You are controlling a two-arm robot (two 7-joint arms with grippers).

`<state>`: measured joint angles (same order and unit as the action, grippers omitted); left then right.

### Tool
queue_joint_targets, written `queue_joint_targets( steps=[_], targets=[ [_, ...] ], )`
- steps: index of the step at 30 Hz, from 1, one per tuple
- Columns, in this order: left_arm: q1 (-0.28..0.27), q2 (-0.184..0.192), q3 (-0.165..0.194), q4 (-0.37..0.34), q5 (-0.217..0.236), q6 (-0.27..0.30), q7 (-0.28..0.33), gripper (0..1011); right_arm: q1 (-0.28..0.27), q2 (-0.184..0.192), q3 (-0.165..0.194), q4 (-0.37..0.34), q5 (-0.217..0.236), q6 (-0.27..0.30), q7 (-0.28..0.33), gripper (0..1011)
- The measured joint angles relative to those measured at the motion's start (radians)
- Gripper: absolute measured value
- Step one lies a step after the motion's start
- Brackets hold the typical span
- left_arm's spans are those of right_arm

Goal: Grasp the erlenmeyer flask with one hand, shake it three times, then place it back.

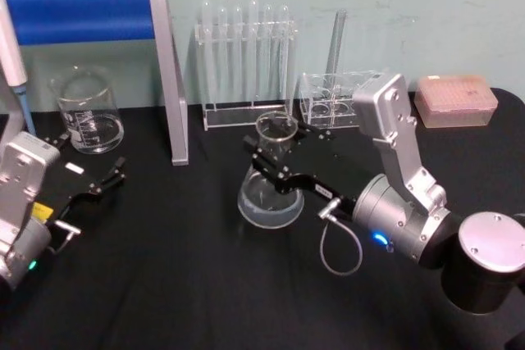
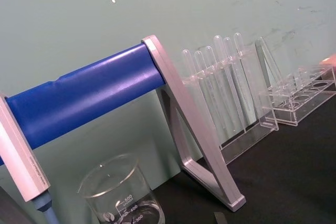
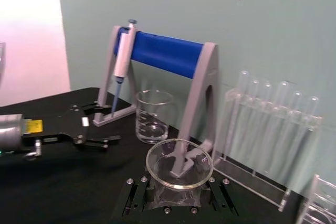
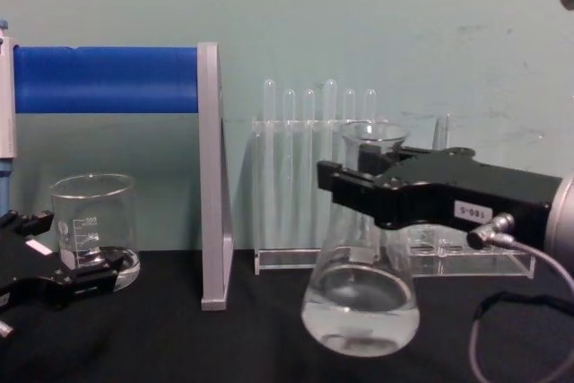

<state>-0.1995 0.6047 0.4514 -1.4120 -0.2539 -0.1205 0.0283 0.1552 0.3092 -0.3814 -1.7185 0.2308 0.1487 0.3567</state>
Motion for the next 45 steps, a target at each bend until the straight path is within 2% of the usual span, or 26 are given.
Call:
queue_joint_targets(
  steps=[11, 20, 34, 45],
  targets=[
    [0.0, 0.0, 0.0, 0.0, 0.0, 0.0, 0.0, 1001, -0.003, 0.018, -0.028, -0.016, 0.015, -0.002, 0.007, 456],
    [0.0, 0.0, 0.0, 0.0, 0.0, 0.0, 0.0, 1001, 0.007, 0.02, -0.019, -0.001, 0.021, 0.0, -0.012, 456],
    [0.0, 0.0, 0.0, 0.0, 0.0, 0.0, 0.0, 1001, 0.034, 0.015, 0.049, 0.052, 0.024, 0.002, -0.066, 456],
    [0.0, 0.0, 0.0, 0.0, 0.0, 0.0, 0.0, 1001, 0.049, 0.016, 0.128, 0.094, 0.019, -0.002, -0.108, 456]
  ],
)
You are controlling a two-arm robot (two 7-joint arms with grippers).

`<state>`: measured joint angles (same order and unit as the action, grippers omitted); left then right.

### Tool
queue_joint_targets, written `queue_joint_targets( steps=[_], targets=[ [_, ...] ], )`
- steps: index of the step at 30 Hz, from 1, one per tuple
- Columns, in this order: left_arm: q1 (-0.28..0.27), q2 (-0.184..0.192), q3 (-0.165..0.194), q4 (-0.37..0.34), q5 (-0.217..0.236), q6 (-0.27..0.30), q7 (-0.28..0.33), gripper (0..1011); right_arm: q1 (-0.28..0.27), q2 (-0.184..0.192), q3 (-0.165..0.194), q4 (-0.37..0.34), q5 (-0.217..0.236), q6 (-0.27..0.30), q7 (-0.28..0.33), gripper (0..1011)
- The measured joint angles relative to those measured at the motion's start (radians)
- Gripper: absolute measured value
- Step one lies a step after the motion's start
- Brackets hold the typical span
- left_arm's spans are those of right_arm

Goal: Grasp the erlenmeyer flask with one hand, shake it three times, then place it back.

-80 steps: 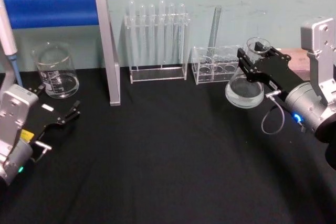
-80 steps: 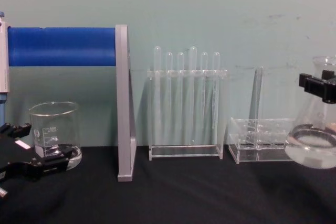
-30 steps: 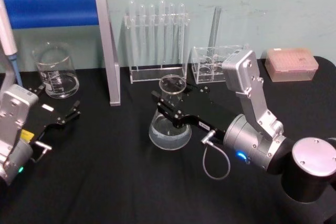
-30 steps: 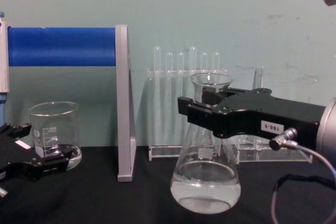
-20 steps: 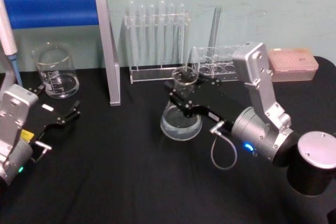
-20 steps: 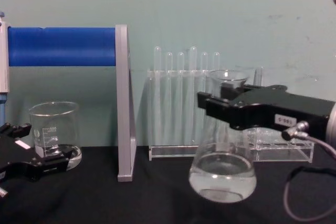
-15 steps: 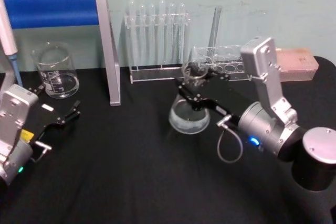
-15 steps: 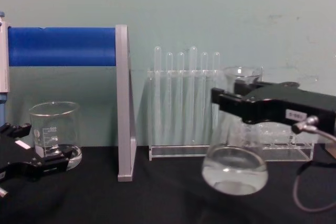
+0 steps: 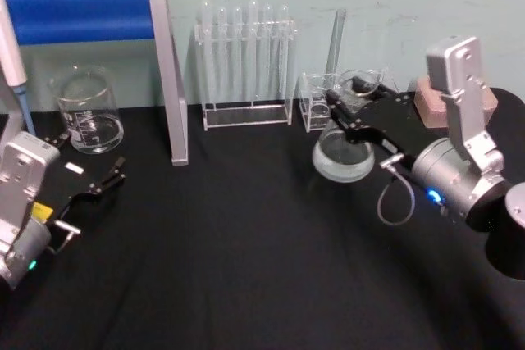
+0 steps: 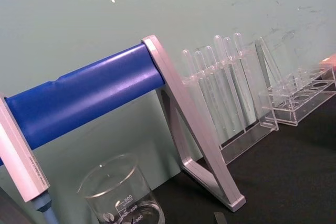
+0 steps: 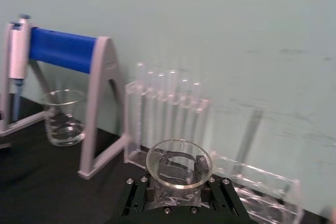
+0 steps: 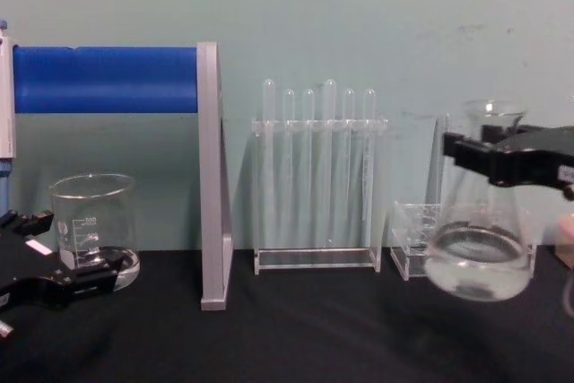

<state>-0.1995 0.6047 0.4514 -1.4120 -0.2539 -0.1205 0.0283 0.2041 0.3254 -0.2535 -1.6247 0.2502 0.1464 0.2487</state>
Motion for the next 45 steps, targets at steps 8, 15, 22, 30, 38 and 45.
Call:
queue_joint_targets(
  steps=[8, 15, 22, 30, 38, 45],
  targets=[
    [0.0, 0.0, 0.0, 0.0, 0.0, 0.0, 0.0, 1001, 0.006, -0.003, 0.044, 0.02, -0.005, -0.004, -0.018, 456],
    [0.0, 0.0, 0.0, 0.0, 0.0, 0.0, 0.0, 1001, 0.009, -0.006, 0.072, 0.035, -0.013, -0.004, -0.025, 456],
    [0.0, 0.0, 0.0, 0.0, 0.0, 0.0, 0.0, 1001, 0.01, -0.011, 0.086, 0.041, -0.021, -0.004, -0.026, 456],
    [0.0, 0.0, 0.0, 0.0, 0.0, 0.0, 0.0, 1001, 0.003, -0.016, 0.079, 0.034, -0.027, -0.003, -0.011, 456],
    [0.0, 0.0, 0.0, 0.0, 0.0, 0.0, 0.0, 1001, -0.007, -0.018, 0.054, 0.017, -0.029, 0.0, 0.012, 456],
    [0.0, 0.0, 0.0, 0.0, 0.0, 0.0, 0.0, 1001, -0.014, -0.02, 0.026, 0.0, -0.029, 0.001, 0.031, 456]
  ],
)
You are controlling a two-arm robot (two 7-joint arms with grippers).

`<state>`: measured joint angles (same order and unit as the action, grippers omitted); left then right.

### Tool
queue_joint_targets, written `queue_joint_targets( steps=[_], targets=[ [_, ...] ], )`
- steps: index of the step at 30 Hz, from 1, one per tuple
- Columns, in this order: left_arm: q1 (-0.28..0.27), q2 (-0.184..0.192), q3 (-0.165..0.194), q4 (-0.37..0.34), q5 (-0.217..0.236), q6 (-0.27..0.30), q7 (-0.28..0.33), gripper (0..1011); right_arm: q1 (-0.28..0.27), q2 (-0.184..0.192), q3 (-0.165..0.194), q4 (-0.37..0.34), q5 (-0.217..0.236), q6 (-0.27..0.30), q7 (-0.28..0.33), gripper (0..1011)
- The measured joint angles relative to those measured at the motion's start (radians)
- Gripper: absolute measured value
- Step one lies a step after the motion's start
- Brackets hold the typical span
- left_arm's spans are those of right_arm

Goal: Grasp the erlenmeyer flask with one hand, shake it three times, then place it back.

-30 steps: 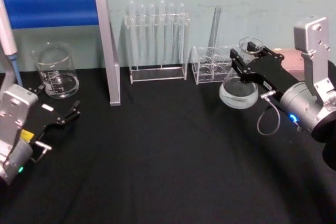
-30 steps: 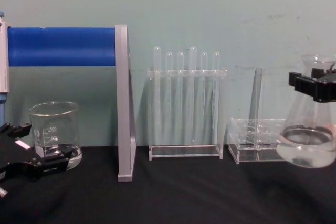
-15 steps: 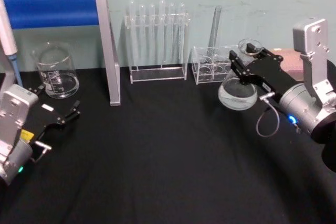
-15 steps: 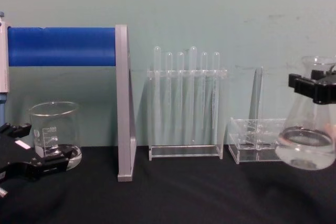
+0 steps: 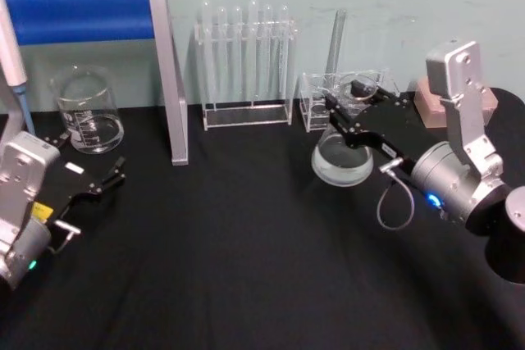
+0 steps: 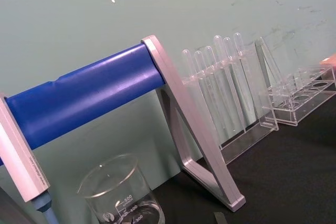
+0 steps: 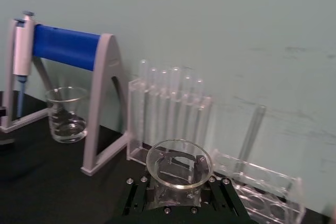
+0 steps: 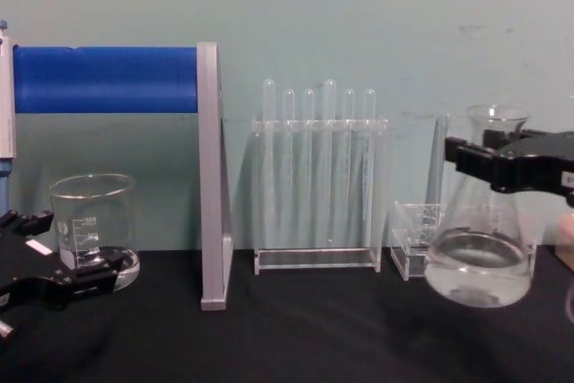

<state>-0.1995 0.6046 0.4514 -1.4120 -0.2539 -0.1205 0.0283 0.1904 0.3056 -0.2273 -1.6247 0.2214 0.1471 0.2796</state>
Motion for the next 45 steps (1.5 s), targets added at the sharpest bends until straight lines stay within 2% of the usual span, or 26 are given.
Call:
queue_joint_targets(
  steps=[8, 17, 33, 45],
  targets=[
    [0.0, 0.0, 0.0, 0.0, 0.0, 0.0, 0.0, 1001, -0.005, 0.0, -0.038, -0.02, 0.007, 0.002, 0.021, 456],
    [0.0, 0.0, 0.0, 0.0, 0.0, 0.0, 0.0, 1001, -0.005, -0.001, -0.058, -0.02, 0.015, -0.005, 0.024, 456],
    [0.0, 0.0, 0.0, 0.0, 0.0, 0.0, 0.0, 1001, 0.01, -0.007, -0.088, 0.048, 0.02, -0.099, 0.049, 456],
    [0.0, 0.0, 0.0, 0.0, 0.0, 0.0, 0.0, 1001, 0.013, -0.011, -0.117, 0.102, 0.006, -0.16, 0.07, 456]
  ],
)
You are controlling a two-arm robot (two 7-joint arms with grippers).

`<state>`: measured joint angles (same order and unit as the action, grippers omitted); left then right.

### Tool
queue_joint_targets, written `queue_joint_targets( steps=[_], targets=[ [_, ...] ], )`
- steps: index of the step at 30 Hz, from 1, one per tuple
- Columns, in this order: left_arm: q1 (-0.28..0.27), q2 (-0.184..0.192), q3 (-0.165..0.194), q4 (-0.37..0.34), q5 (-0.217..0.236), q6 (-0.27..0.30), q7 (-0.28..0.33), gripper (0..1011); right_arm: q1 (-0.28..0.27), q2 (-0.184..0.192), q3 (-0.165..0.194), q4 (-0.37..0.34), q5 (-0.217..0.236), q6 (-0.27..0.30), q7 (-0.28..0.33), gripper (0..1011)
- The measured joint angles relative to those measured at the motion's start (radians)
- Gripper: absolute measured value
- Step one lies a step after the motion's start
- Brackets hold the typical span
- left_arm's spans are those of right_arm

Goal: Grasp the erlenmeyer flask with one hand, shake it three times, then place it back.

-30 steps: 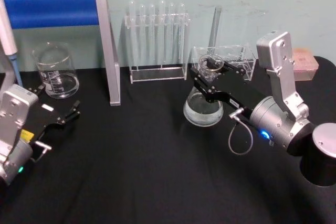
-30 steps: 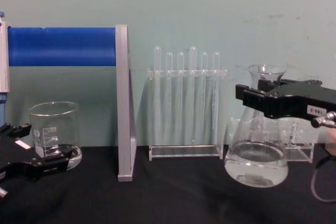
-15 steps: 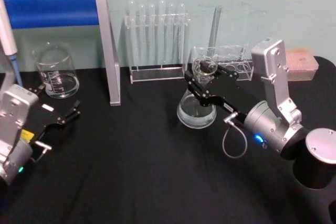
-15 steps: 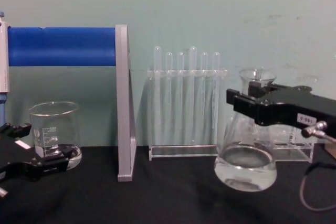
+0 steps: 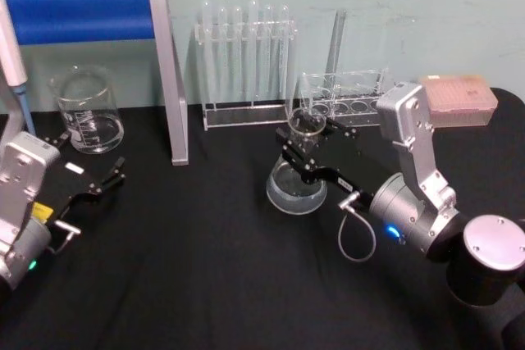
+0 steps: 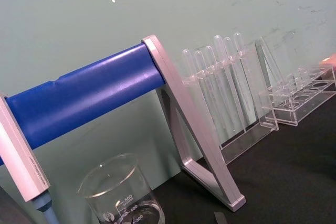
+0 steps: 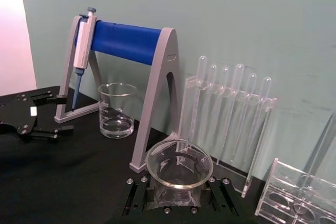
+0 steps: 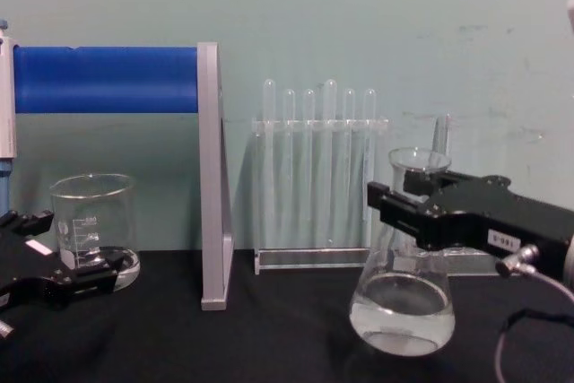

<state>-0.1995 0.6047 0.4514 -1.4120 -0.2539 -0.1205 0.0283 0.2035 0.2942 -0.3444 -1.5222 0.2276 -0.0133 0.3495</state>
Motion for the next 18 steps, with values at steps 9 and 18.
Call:
queue_joint_targets(
  steps=[9, 18],
  targets=[
    [0.0, 0.0, 0.0, 0.0, 0.0, 0.0, 0.0, 1001, -0.006, -0.009, -0.013, 0.041, -0.004, -0.038, 0.01, 456],
    [0.0, 0.0, 0.0, 0.0, 0.0, 0.0, 0.0, 1001, -0.009, -0.018, -0.014, 0.075, -0.003, -0.053, 0.011, 456]
  ],
)
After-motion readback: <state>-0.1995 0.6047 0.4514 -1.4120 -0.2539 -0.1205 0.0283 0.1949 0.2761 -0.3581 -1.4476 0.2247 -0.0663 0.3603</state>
